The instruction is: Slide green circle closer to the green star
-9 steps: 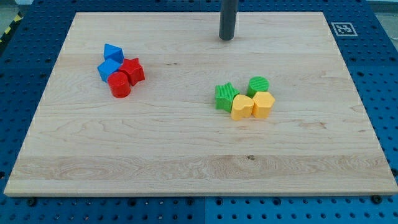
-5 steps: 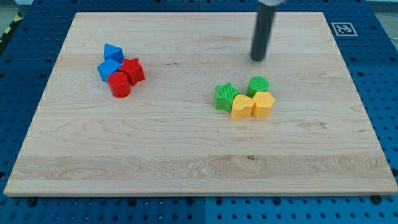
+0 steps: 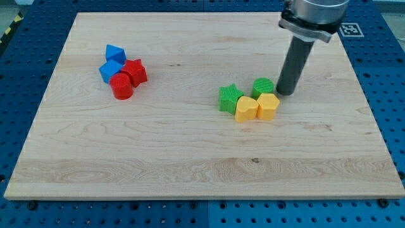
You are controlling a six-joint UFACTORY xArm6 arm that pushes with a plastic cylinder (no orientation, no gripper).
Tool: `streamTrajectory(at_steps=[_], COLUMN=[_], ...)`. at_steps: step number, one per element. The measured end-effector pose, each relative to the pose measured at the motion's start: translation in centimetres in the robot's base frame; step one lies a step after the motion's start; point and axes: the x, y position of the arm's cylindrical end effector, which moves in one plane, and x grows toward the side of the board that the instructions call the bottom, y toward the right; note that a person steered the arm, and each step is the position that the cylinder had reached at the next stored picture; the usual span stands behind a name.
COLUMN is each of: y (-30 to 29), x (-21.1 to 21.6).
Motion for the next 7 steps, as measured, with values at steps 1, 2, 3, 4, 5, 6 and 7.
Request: streamTrajectory(at_steps=[1,2,3,4,5,6,7], y=[-0.4,-0.3,1.2,2.1,2.1,1.0,-1.1], x=[0.0,0.0,0.3,-0.7,-0.7,-0.7,-0.7])
